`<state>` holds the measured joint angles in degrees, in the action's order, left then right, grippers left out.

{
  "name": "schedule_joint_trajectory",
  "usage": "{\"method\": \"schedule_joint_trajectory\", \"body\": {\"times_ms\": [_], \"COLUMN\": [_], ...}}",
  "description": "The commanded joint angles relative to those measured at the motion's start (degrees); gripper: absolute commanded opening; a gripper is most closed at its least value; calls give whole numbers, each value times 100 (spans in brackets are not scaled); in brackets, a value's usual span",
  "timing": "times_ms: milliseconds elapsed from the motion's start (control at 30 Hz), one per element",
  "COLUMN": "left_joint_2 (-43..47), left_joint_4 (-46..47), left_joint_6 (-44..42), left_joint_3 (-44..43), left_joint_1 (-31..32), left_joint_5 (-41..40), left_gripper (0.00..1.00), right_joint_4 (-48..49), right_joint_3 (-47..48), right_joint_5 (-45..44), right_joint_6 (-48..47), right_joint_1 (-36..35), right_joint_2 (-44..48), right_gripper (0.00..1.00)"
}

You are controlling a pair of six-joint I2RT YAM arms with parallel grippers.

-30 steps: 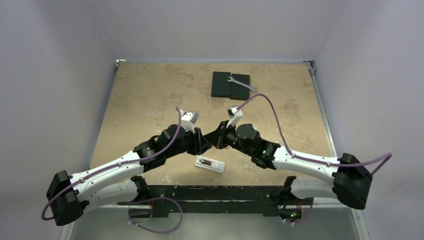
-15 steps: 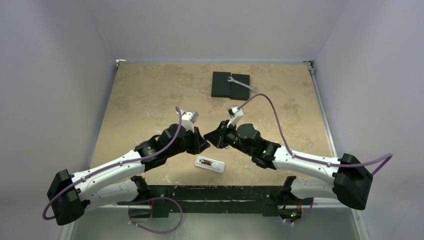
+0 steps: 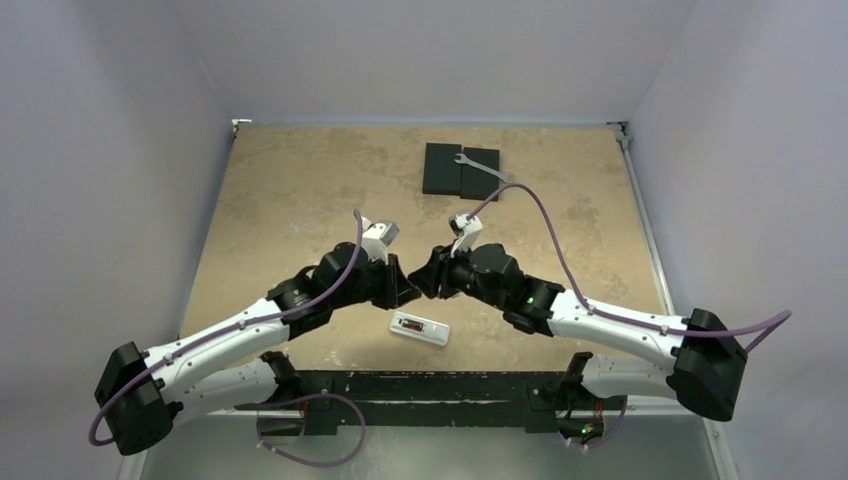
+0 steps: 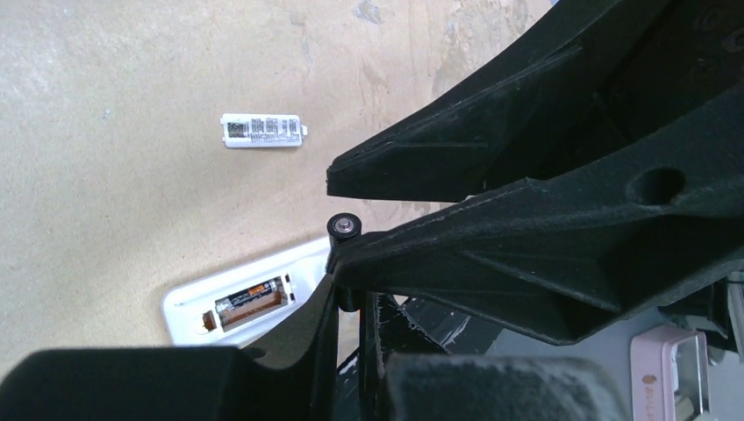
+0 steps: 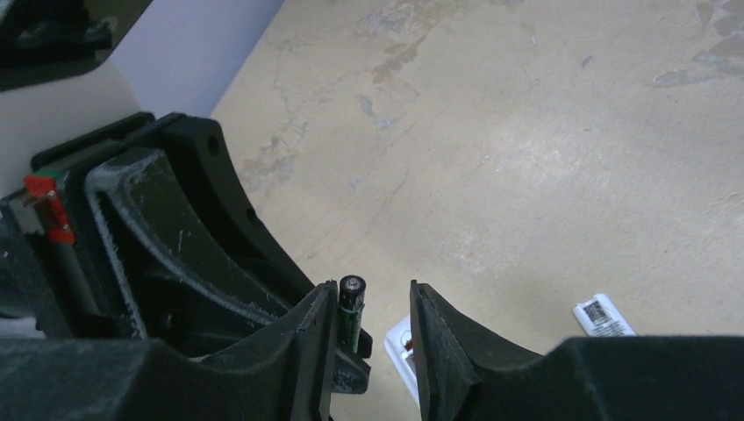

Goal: Load the batteries into the remote control

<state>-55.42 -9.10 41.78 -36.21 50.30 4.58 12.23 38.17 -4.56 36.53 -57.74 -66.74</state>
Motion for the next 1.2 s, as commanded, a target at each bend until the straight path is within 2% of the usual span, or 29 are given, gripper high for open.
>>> {"method": "schedule_joint_trajectory", "body": {"times_ms": [0,100,233,333,433,567,700,900,1167], "left_joint_2": [-42,-85,-205,-311,-378,-441,-498,-619,-834], "left_joint_4": [612,575,311,113,-64,-207,-167,-381,-609], "left_joint_6": [-194,-271,-475,-635,-744,-860,-911,-981,-1159], "left_joint_3": [-21,-31,-194,-340,-466,-553,-513,-599,-601], "left_joint_1": [-401,-621,-692,-693,-695,-702,-702,-705,-700], "left_joint_5": [745,1249,1518,1721,1919,2246,2611,3031,3561], "left_gripper": [0,0,0,0,0,0,0,0,0], "right_joint_4": [-685,-1104,-1728,-1911,-2095,-2544,-2905,-3489,-3726], "right_joint_3": [368,575,896,991,1098,1378,1619,1863,1864], "right_joint_5": [180,136,20,368,441,52,91,430,1189], "right_joint_6": [-739,-1233,-1819,-2296,-2733,-3275,-3777,-4862,-6004], "right_joint_1": [-106,-105,-106,-149,-447,-1050,-1222,-1310,-1310], "right_joint_2": [269,352,463,627,745,632,539,821,1297], "right_gripper": [43,43,42,42,43,49,51,50,52]}}
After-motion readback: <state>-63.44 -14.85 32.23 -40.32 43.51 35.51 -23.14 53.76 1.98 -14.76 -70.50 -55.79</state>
